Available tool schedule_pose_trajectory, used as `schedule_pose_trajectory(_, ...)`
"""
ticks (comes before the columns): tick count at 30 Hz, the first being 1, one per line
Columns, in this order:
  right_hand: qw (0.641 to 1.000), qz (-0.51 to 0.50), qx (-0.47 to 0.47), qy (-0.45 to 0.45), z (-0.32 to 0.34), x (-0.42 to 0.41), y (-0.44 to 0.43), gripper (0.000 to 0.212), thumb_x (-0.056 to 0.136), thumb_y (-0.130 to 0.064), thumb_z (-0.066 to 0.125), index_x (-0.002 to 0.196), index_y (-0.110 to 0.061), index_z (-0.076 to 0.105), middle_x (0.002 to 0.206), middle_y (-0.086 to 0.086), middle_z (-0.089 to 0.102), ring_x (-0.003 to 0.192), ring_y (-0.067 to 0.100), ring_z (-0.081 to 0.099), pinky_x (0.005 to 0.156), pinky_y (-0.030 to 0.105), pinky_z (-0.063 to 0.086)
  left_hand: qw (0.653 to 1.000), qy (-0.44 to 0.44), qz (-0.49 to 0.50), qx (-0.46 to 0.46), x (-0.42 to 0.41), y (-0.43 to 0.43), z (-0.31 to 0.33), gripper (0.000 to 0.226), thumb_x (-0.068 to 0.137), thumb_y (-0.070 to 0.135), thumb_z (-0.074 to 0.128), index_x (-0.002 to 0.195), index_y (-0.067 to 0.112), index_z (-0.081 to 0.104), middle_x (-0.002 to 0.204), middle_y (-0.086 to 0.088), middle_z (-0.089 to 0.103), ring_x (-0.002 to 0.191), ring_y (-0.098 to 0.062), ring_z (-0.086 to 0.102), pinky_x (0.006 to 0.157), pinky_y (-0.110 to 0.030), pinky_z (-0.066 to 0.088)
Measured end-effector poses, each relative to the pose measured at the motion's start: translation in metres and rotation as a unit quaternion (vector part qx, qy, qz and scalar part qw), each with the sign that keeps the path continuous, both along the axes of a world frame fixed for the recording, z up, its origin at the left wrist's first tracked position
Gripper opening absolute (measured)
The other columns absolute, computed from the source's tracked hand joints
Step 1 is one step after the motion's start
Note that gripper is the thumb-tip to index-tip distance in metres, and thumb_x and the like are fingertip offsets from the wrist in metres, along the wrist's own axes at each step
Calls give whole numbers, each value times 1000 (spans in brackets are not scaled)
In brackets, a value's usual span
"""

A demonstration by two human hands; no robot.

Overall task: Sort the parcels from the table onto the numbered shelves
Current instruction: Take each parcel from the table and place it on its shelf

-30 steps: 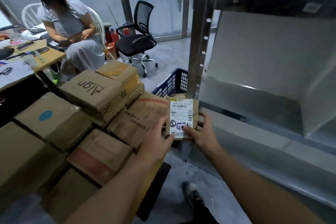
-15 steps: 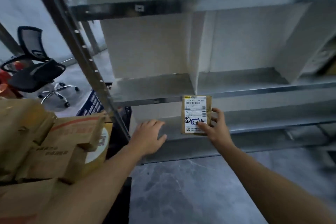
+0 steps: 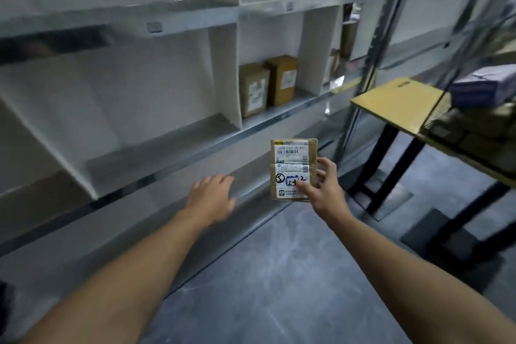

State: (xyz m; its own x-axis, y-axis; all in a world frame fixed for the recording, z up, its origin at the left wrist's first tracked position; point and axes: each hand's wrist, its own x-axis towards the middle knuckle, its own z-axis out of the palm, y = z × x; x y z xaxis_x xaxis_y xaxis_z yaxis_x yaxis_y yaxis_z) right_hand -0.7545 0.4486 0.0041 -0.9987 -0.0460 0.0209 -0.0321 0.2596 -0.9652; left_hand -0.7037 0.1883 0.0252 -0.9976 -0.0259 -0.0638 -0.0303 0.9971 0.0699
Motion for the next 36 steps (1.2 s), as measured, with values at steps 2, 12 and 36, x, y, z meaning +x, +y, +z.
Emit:
schedule_pose_trajectory(2,1000,-26,-6,-10,4,-17,42,65,85,-17,79,125,-45,36,117,-11,60,107,16,66,96,50,55,1000,-3,-26,1,-29,39,3,53,95,41,46,145,25,36,144,-2,44,131,-26,41,107,-38,33)
schedule_pose_trajectory(12,993,-113,-25,19,7,-102,156,64,86,-15,77,131,-34,35,116,-10,58,103,15,67,95,50,56,991,5,-130,10,-164,156,10,53,92,45,47,141,27,39,140,0,47,128,-24,43,105,-38,35)
schedule_pose_trajectory(36,992,-125,2,23,10,-490,256,66,88,-12,75,134,-31,32,126,1,54,99,8,64,77,28,58,986,38,-160,30,-552,281,6,46,95,46,43,137,28,43,136,2,50,125,-24,45,101,-39,36)
